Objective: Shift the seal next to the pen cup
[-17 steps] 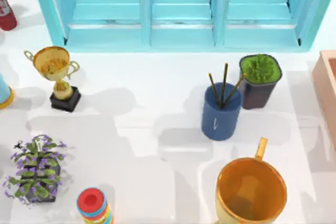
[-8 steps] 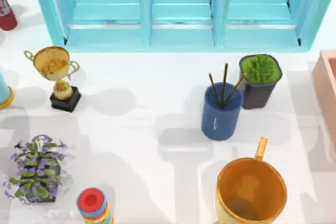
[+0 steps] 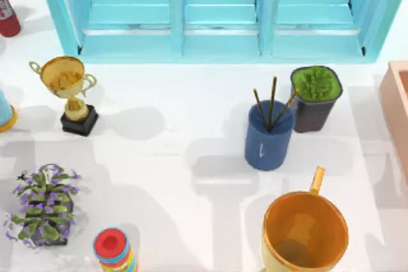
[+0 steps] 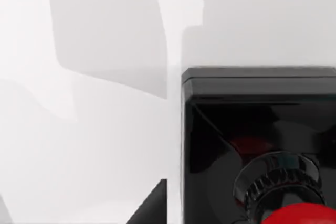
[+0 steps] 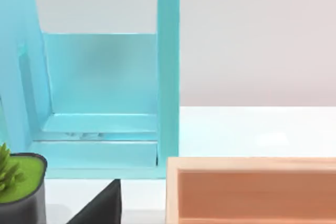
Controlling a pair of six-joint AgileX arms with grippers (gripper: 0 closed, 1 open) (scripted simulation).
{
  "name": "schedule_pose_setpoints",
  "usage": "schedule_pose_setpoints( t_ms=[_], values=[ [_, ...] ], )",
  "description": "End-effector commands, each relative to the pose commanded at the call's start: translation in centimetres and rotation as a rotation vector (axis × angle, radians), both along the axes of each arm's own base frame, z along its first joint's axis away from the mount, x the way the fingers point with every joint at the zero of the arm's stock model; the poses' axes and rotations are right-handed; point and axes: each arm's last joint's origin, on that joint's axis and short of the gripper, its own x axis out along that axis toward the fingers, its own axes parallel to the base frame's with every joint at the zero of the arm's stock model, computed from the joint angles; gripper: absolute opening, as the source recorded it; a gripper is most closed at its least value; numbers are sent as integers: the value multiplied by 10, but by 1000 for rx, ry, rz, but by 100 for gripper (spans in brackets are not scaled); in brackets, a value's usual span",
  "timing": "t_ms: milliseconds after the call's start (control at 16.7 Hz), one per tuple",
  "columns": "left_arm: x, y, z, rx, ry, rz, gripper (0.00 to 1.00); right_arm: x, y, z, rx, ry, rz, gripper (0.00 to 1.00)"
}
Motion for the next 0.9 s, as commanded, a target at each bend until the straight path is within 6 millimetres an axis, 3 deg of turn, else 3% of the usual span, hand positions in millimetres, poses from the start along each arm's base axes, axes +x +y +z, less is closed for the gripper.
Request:
schedule_pose_setpoints(
  t_ms=[420,900],
  values=[
    [0,0,0,0,0,0,2,0,0,0,0,0,0,100],
    [0,0,0,0,0,0,0,0,0,0,0,0,0,100]
  ],
)
